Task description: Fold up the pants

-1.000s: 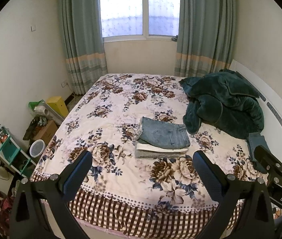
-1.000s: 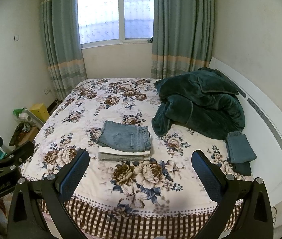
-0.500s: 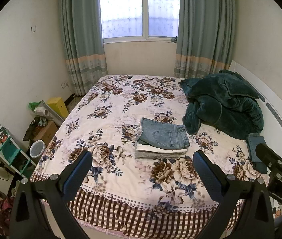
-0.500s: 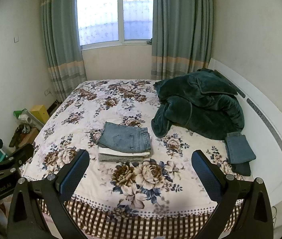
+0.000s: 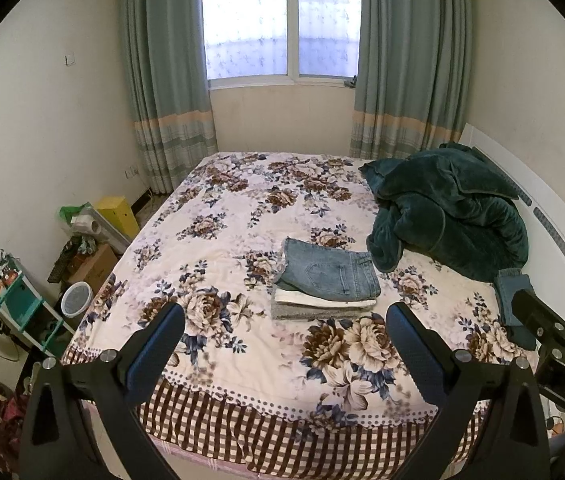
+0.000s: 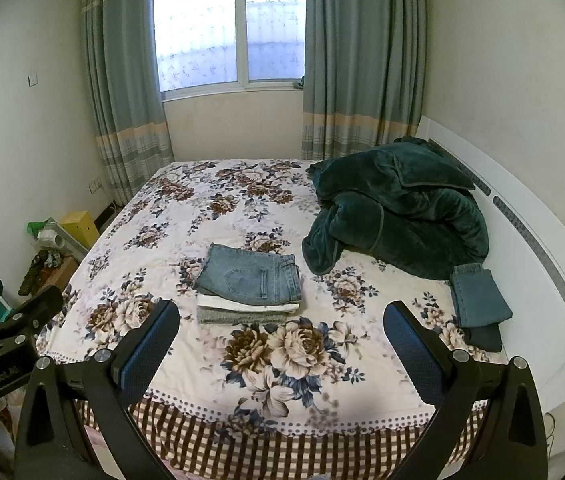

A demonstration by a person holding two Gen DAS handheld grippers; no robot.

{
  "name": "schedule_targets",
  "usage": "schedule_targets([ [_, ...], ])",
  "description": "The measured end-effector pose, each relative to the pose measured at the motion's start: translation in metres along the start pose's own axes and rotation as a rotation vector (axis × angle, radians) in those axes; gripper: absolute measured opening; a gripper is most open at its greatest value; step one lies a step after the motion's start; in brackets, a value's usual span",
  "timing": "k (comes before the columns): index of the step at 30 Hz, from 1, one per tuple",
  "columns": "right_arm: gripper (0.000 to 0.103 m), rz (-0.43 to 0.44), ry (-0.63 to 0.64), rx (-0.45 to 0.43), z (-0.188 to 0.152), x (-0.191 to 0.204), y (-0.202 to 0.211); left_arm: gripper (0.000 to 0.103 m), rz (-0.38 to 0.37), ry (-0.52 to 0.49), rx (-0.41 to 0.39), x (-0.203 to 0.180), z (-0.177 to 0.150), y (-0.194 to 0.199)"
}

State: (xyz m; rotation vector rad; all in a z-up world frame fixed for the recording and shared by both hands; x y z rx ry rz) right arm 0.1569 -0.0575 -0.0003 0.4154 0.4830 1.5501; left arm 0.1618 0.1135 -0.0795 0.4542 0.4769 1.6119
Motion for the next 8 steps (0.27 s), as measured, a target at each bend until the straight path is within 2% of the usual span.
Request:
schedule_targets([
  [8,0.103,0.001,-0.003,-0.002,0.0003,0.0001,0.0013,0.103,0.013,-0.016,-0.026,-0.0038,0.0034,0.0089],
])
Point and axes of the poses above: each gripper's, at about its wrist camera, not at the fingertips, and y roughly against the way its jaws point, x to its left, z to its top, the point moved 7 cm from there along -y, roughly the way its jaws point, and after that the axes turned 8 degrees about -x, right-handed, at the moved point
